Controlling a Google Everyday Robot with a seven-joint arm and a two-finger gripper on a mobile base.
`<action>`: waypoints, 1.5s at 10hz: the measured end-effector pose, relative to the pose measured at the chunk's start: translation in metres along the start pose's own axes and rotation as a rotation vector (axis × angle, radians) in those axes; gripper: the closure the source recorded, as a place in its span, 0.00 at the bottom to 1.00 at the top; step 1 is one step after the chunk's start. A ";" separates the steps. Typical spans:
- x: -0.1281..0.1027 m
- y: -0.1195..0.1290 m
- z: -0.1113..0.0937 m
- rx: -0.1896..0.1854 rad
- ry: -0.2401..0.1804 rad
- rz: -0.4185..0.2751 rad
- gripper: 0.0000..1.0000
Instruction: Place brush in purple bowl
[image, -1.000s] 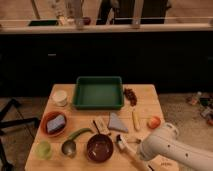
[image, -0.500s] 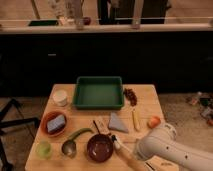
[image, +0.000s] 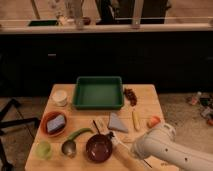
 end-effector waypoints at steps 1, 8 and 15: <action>-0.003 0.001 0.000 0.003 -0.004 -0.001 1.00; -0.034 0.000 0.005 0.050 -0.018 -0.038 1.00; -0.056 -0.039 -0.002 0.109 -0.040 -0.026 1.00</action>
